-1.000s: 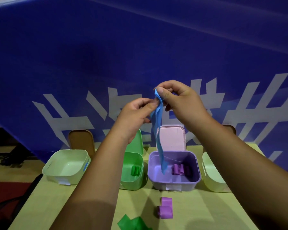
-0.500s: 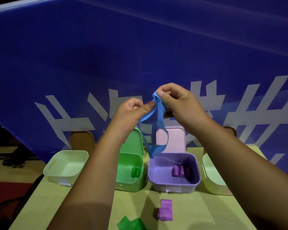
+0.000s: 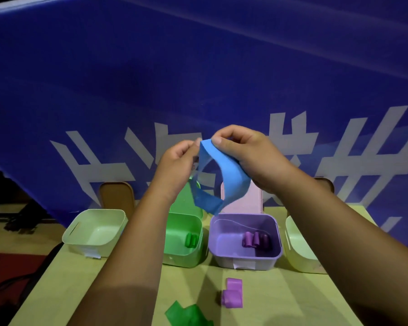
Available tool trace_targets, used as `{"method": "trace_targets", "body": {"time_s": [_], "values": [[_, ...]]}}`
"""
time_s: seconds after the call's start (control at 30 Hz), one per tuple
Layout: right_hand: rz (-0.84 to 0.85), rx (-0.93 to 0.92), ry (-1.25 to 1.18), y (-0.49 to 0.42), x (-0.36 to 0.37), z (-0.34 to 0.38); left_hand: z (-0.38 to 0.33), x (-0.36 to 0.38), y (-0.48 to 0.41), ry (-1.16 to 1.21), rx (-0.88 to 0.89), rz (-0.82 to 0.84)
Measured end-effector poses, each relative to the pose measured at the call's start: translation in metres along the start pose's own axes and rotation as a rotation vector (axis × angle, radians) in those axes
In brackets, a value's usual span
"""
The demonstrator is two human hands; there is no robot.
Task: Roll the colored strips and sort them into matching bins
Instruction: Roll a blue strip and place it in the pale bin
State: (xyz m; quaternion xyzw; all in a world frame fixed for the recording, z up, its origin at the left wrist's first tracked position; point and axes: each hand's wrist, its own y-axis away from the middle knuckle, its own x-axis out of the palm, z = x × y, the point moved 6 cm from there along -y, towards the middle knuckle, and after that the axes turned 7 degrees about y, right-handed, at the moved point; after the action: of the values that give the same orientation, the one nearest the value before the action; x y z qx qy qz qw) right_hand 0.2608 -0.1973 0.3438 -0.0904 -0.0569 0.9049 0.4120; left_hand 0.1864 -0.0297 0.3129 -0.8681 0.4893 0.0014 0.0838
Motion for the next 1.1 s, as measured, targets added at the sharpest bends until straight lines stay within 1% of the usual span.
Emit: {"method": "trace_targets", "body": {"time_s": [0.07, 0.17, 0.33, 0.5, 0.57, 0.7, 0.77, 0.93, 1.1], "values": [[-0.017, 0.001, 0.135, 0.001, -0.001, -0.002, -0.005, 0.003, 0.005, -0.017, 0.033, -0.024], [-0.033, -0.025, 0.265, 0.004, -0.004, -0.001, -0.017, 0.009, 0.013, 0.061, 0.095, -0.025], [-0.103, -0.056, 0.353, 0.006, -0.014, -0.006, -0.026, 0.016, 0.018, 0.093, 0.187, -0.001], [-0.146, -0.065, 0.352, 0.003, -0.022, -0.012, -0.026, 0.017, 0.013, 0.016, 0.224, 0.023], [-0.161, -0.105, 0.413, 0.002, -0.025, -0.012, -0.027, 0.017, 0.012, 0.016, 0.219, 0.03], [-0.245, -0.24, 0.632, 0.002, -0.03, -0.006, -0.03, 0.017, 0.007, 0.021, 0.232, 0.032], [-0.275, -0.277, 0.703, 0.001, -0.029, -0.001, -0.031, 0.017, 0.004, 0.006, 0.237, 0.032], [-0.208, -0.24, 0.572, -0.002, -0.024, -0.001, -0.034, 0.014, 0.001, -0.059, 0.261, 0.018], [-0.218, -0.253, 0.551, 0.0, -0.021, 0.001, -0.036, 0.011, 0.003, -0.056, 0.269, 0.026]]}}
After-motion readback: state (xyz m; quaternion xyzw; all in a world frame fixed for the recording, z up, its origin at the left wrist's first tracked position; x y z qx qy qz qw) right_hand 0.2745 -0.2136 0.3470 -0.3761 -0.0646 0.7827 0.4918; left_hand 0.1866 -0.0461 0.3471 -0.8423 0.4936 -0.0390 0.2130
